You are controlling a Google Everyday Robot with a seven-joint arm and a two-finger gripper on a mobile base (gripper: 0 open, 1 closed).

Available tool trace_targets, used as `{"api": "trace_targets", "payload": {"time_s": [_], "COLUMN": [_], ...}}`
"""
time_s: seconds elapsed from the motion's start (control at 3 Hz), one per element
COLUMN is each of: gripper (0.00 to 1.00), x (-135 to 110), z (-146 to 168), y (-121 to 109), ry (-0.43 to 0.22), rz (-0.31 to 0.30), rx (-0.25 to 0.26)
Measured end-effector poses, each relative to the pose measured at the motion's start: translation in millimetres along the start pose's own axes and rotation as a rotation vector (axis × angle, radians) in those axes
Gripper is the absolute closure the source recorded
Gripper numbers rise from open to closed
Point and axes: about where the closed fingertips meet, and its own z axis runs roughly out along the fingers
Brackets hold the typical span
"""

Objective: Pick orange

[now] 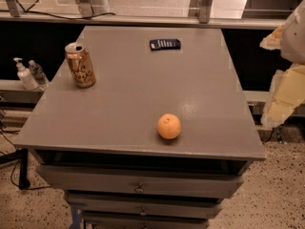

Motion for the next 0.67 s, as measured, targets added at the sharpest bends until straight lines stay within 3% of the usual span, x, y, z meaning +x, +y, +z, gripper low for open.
{"api": "trace_targets", "payload": {"time_s": [0.67], "gripper": [0.00], "x": [-1.9], "z": [0.6], "y": [1.4], "ry": [-0.021], "rz": [0.004], "rx": [0.005]}}
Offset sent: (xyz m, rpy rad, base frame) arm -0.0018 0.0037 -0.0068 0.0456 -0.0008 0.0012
